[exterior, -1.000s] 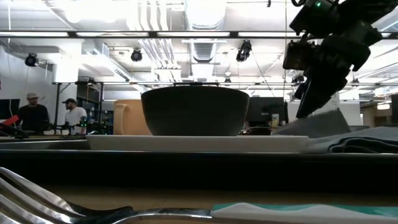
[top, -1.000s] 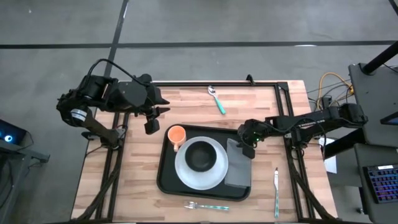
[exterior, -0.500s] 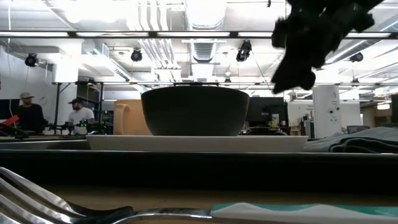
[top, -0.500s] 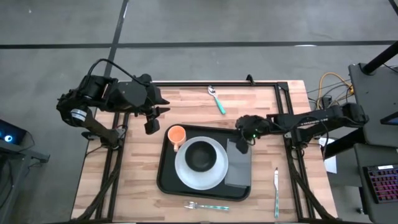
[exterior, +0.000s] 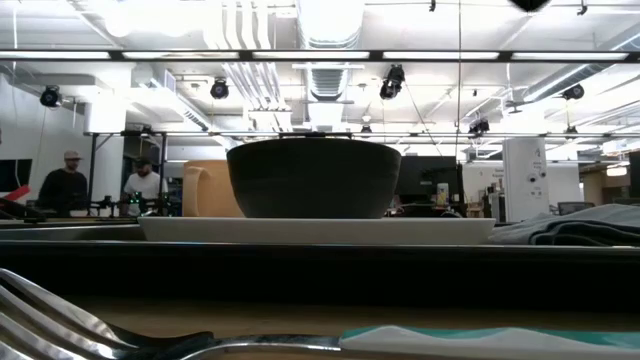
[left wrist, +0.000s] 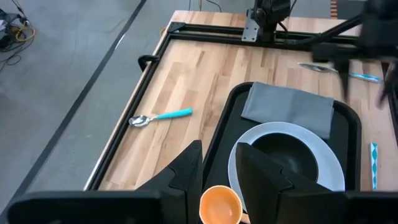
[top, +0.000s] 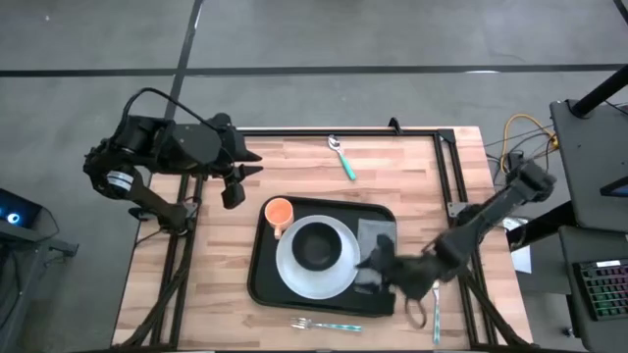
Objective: Set up tray
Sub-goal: Put the green fork on top of the gray napkin
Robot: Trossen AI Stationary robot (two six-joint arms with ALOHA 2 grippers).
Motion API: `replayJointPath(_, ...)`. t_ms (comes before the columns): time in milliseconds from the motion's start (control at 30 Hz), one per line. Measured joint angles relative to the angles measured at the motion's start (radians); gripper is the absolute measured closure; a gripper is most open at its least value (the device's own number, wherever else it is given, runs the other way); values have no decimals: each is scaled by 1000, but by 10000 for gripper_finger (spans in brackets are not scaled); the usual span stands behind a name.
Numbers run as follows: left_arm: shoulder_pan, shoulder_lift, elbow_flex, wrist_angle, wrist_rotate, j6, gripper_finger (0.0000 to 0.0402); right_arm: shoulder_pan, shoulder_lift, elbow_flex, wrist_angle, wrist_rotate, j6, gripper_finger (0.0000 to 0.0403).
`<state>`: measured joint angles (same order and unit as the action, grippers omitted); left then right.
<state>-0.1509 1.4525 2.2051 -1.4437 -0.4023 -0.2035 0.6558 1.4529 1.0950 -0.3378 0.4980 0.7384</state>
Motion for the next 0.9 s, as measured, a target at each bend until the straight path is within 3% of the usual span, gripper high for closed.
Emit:
replayJointPath(133, 0, 0, 0, 0, -47, -2, 322, 15, 214, 245, -184, -24, 4, 190)
replayJointPath(300, 0, -11, 0, -56, -77, -37, 322, 21, 465, 470, -289, -160, -19, 190)
replayJointPath(533, -49, -152, -79, -120, -124, -137, 322, 27, 592, 634, -342, -208, -85, 190)
replayJointPath(667, -110, -307, -267, -60, -131, -200, 322, 26, 594, 646, -335, -182, -102, 190)
replayJointPath(900, -200, -584, -737, 213, -113, -182, 322, 20, 596, 622, -310, -157, -48, 190)
